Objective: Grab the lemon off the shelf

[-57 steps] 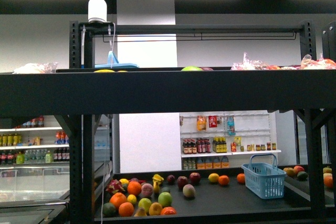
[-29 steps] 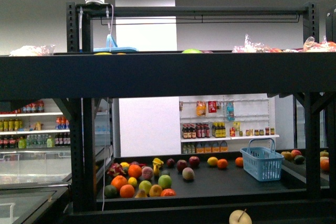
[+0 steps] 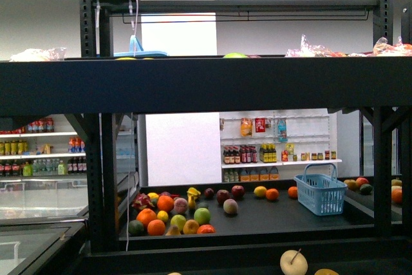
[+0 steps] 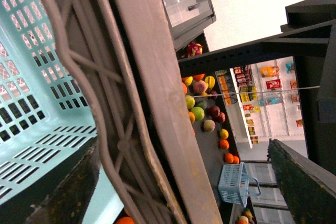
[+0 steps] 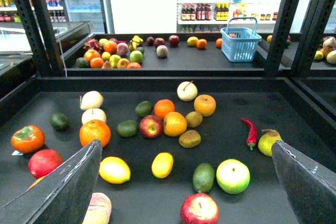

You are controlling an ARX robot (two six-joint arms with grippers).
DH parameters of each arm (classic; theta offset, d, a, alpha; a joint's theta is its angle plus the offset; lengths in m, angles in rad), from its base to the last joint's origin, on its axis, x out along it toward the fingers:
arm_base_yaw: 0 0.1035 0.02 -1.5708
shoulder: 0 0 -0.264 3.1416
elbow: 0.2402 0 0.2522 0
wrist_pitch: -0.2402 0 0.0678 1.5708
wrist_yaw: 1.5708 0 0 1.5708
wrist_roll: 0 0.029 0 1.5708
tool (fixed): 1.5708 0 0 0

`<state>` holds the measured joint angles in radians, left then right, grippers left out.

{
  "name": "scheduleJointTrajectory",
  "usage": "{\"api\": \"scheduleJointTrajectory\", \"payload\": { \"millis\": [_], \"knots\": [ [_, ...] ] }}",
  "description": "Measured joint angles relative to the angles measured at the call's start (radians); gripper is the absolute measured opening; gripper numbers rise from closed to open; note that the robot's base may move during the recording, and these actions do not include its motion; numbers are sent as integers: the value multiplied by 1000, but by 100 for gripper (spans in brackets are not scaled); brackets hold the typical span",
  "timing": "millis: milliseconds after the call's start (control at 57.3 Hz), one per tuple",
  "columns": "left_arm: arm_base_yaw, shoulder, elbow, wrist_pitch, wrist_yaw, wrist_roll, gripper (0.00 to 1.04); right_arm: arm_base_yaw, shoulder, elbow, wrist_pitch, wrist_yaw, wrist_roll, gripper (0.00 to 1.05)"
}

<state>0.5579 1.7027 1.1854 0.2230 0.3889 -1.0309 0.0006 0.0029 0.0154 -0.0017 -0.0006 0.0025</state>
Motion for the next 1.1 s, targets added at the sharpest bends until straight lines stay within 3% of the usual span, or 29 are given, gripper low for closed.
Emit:
{"api": "scheduleJointTrajectory", "payload": {
  "millis": [87, 209, 401, 733, 1099],
  "knots": [
    [-8, 5, 7, 3, -5, 0, 69, 0, 0, 0, 0, 0, 0, 97],
    [-18, 5, 7, 11, -12, 0, 36, 0, 0, 0, 0, 0, 0, 97],
    [-18, -28, -25, 11, 27, -35, 18, 0, 0, 0, 0, 0, 0, 97],
    [-99, -264, -132, -34, 109, 50, 15, 0, 0, 0, 0, 0, 0, 97],
    [-430, -449, -297, -101, 156, 117, 14, 0, 0, 0, 0, 0, 0, 97]
  ]
}}
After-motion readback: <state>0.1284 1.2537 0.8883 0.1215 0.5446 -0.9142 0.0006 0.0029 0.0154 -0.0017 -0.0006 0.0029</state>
